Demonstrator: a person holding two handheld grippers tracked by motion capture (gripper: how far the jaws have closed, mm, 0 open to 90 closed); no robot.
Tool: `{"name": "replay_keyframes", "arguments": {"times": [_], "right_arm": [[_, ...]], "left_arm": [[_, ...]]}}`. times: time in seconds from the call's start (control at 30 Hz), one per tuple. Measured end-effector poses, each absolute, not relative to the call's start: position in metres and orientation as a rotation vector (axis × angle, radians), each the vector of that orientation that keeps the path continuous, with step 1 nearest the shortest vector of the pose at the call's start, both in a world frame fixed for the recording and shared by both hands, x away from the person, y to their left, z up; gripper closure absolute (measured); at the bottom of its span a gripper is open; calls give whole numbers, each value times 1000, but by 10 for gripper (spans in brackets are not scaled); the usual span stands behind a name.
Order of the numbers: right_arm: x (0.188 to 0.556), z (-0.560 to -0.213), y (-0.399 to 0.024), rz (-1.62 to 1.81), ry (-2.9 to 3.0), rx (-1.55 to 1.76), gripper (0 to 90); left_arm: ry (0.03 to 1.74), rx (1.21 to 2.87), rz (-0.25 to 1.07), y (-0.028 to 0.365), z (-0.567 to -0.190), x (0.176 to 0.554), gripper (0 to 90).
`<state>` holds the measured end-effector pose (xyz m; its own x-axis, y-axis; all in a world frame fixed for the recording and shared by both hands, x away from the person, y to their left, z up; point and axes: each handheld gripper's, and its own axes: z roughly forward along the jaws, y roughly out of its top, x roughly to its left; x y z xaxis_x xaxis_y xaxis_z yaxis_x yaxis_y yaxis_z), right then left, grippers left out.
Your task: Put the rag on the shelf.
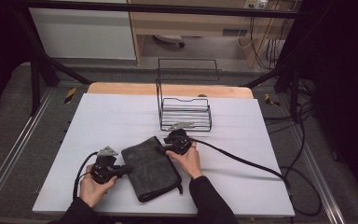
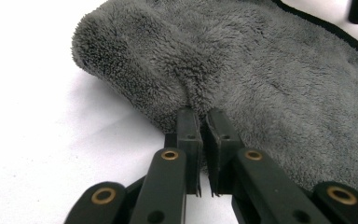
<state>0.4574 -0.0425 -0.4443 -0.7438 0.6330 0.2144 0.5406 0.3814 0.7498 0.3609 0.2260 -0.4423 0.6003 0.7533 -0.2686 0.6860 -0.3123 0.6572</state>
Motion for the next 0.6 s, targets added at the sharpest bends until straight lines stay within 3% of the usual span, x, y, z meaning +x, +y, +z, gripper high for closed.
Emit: {"name": "replay_keyframes", "arguments": {"times": [0.23,0.43,0.6], "right_arm": [[469,-455,-32,1300,2596,1087,573],[467,-454,-32,1333,2638,1130,776],[461,-454,-36,1365,2580,1148,803]], "left_arm": [[1124,2071,116,226,-443,361,848],[1114,2076,128,225,-442,361,845],[1111,2059,145,226,-442,360,803]]}}
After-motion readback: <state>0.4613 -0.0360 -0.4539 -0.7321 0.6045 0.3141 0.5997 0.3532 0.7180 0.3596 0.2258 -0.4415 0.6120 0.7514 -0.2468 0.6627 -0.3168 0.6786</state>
